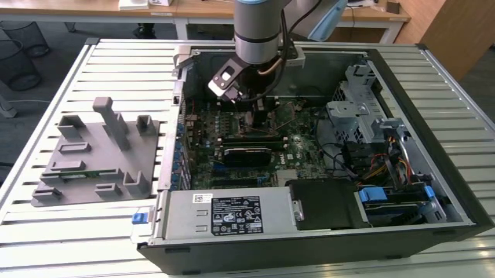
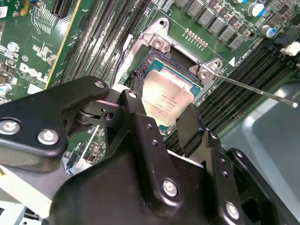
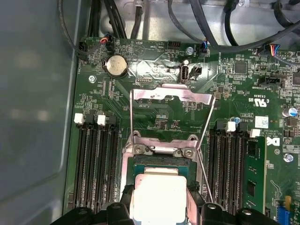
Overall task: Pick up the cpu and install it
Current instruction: 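Place the cpu into insertion slot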
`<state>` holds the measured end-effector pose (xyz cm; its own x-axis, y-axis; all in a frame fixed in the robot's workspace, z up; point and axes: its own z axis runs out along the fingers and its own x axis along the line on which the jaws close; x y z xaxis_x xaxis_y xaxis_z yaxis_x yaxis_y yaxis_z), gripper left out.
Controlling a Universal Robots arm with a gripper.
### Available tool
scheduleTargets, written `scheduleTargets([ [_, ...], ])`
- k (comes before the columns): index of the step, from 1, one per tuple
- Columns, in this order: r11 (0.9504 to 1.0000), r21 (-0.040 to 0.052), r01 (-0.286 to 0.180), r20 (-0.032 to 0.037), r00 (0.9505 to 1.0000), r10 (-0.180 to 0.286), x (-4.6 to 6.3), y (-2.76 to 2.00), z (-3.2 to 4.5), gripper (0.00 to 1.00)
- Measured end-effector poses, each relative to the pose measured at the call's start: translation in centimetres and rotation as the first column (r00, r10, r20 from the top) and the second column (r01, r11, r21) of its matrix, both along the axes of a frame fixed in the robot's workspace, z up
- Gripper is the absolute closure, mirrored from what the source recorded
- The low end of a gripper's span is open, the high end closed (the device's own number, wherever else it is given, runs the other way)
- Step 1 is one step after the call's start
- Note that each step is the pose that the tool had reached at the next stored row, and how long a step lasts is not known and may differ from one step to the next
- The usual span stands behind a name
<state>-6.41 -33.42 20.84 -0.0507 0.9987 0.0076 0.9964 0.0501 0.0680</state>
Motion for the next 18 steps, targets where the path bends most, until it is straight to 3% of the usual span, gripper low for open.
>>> scheduleTargets([
  [18, 0.9999, 0.0000, 0.014, -0.0013, 0.9999, -0.014, 0.07, -0.08, -1.01, 0.47],
])
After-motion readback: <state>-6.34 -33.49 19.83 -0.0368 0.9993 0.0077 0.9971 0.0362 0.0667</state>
